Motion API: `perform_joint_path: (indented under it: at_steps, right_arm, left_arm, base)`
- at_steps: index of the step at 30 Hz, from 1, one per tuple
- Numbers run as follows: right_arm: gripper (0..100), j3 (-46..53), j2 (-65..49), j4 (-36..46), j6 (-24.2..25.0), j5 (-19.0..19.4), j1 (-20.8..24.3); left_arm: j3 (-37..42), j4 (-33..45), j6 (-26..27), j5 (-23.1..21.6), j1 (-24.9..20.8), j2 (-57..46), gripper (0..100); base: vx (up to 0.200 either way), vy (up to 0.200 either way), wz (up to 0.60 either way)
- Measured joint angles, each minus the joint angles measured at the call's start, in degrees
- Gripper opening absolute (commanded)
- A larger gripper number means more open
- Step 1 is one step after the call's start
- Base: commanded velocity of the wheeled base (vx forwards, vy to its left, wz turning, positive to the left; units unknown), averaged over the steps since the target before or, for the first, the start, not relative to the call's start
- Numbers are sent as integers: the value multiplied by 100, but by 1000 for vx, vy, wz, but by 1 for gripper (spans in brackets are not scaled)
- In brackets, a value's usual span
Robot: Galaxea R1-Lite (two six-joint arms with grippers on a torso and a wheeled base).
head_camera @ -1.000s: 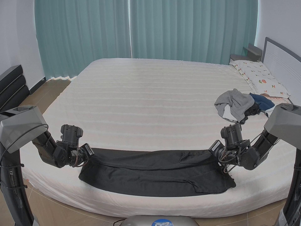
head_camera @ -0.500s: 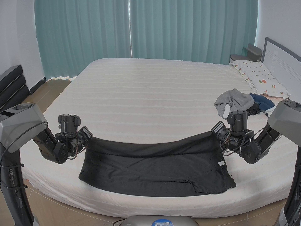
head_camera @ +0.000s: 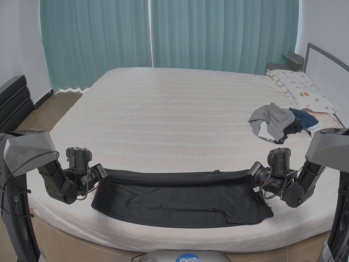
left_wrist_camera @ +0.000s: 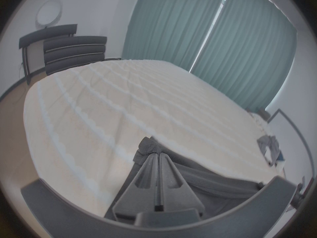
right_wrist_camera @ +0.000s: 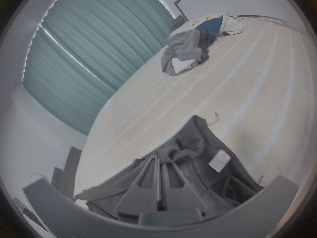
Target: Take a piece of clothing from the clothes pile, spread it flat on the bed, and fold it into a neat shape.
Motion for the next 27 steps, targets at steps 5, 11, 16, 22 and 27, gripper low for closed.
perform_joint_path:
  at_steps: [5,11,16,22,27]
  right_arm:
    - [0,291,138,-33,-132,62,-11]
    - [0,356,400,-48,-251,66,-5]
    - [0,356,507,-44,-312,63,17]
    - [100,350,562,-39,-340,63,28]
    - [100,347,545,-48,-329,68,28]
  left_arm:
    - [187,4,130,-7,-39,71,0]
    - [283,23,218,-35,-55,146,0]
    - [402,12,482,-55,-66,173,0]
    - [466,11,522,-55,-69,187,100]
    - [488,-21,530,-54,-74,187,100]
  base:
    - [0,0,0]
    - [0,0,0]
    - [0,0,0]
    - [0,0,0]
    - [0,0,0]
